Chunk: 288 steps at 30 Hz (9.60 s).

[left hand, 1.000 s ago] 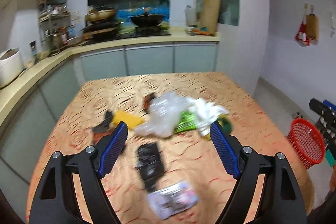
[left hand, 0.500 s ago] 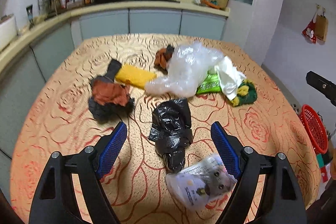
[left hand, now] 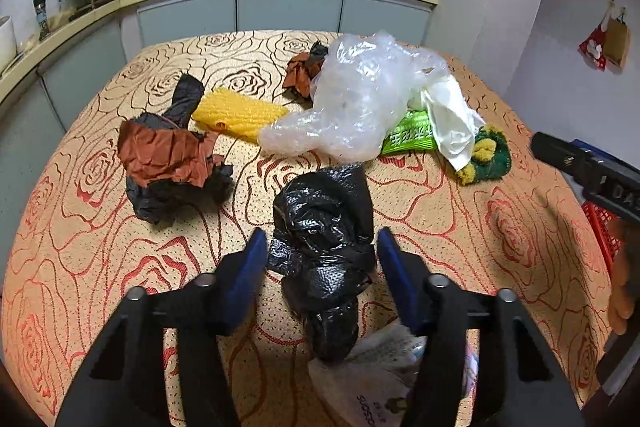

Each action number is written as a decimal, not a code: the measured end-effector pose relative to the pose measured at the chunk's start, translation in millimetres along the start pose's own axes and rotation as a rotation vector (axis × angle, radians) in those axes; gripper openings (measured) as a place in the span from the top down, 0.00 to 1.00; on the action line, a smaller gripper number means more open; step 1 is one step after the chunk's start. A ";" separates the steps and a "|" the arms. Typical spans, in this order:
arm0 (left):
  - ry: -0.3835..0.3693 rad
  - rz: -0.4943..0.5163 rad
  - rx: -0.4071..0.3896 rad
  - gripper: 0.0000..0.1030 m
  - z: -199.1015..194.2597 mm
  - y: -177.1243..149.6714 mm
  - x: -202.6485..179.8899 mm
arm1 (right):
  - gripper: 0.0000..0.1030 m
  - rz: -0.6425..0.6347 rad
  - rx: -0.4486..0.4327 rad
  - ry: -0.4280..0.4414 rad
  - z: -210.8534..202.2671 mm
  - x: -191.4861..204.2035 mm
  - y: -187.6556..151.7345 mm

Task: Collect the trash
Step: 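Grasp the black plastic bag with the left tool while the right tool grasps the green-yellow sponge, then lift the black bag with the left tool while the right tool lifts the sponge, then carry the black bag and sponge toward the red wastebasket with both tools, then open the left tool and right tool to drop bag and sponge into basket, then move both open tools back over the table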

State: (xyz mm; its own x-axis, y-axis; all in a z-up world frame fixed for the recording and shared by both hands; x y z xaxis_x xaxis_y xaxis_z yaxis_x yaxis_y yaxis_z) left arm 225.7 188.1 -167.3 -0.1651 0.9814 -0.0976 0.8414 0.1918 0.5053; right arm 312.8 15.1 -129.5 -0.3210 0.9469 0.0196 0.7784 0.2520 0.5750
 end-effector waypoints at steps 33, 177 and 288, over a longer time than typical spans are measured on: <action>0.013 -0.024 -0.091 0.71 -32.8 15.0 15.2 | 0.43 -0.052 0.145 0.068 60.8 9.5 -9.0; -0.152 0.315 -0.385 0.71 -152.4 62.2 -213.3 | 0.45 0.213 -0.306 -0.019 -168.9 -143.8 -28.0; 0.068 0.062 -0.395 0.24 -161.8 34.7 -56.4 | 0.24 0.055 -0.253 0.063 -138.1 -32.1 -27.3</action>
State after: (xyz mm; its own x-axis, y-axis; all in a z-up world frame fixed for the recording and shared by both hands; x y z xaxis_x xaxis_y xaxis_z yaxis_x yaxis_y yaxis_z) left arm 181.0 139.1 -5.5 -0.1647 0.9863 -0.0063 0.5905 0.1037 0.8003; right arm 227.3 -49.8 -32.9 -0.3213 0.9413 0.1031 0.6383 0.1348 0.7579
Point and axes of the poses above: each gripper's, at about its wrist camera, not at the fingertips, and z roughly the way its jaws point, x to its left, y to its top, the point moved 7 cm from there along z, roughly the way its jaws point, and after that the axes turned 11 degrees about x, right-handed, at the moved point
